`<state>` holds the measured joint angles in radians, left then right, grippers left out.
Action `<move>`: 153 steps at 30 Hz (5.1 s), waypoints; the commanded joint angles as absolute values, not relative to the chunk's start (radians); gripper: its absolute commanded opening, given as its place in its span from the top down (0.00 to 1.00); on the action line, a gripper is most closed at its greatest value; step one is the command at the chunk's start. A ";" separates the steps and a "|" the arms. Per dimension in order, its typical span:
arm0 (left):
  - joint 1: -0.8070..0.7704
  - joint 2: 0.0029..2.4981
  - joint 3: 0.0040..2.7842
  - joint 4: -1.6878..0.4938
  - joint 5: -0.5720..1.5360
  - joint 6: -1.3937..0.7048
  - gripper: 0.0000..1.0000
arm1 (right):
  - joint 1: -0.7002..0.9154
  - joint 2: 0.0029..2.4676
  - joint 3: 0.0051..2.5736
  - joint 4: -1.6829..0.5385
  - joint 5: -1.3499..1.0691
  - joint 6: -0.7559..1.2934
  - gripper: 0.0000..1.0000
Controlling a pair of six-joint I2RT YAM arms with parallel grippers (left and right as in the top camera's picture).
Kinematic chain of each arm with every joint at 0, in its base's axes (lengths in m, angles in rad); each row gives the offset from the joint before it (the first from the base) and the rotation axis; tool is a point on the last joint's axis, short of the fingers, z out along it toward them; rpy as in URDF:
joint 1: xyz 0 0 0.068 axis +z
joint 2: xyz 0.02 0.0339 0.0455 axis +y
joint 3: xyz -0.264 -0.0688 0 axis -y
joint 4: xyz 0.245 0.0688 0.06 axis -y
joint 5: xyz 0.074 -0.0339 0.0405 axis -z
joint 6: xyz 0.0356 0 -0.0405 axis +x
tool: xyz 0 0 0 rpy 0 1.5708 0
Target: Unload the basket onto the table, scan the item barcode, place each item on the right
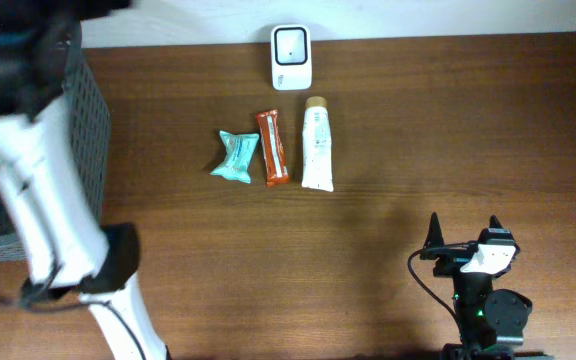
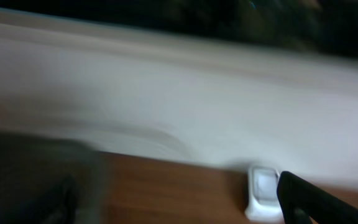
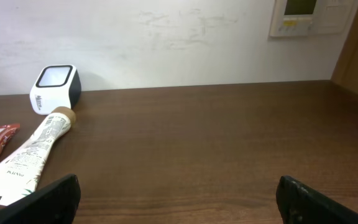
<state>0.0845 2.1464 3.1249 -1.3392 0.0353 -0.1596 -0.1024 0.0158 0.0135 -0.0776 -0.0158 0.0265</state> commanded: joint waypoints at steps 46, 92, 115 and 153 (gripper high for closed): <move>0.512 1.961 2.756 -1.270 -0.100 -0.873 1.00 | -0.104 0.008 0.006 -0.079 -0.007 0.034 0.01; 0.451 1.971 3.131 -1.683 0.210 -0.388 0.01 | -0.104 0.008 0.006 -0.079 -0.007 0.034 0.01; 0.527 1.971 3.096 -1.688 0.209 -0.392 0.01 | -0.105 0.495 0.741 -0.076 -0.422 0.154 0.01; 0.527 1.971 3.096 -1.688 0.209 -0.392 0.01 | 0.203 2.093 1.782 -0.897 0.211 0.265 0.96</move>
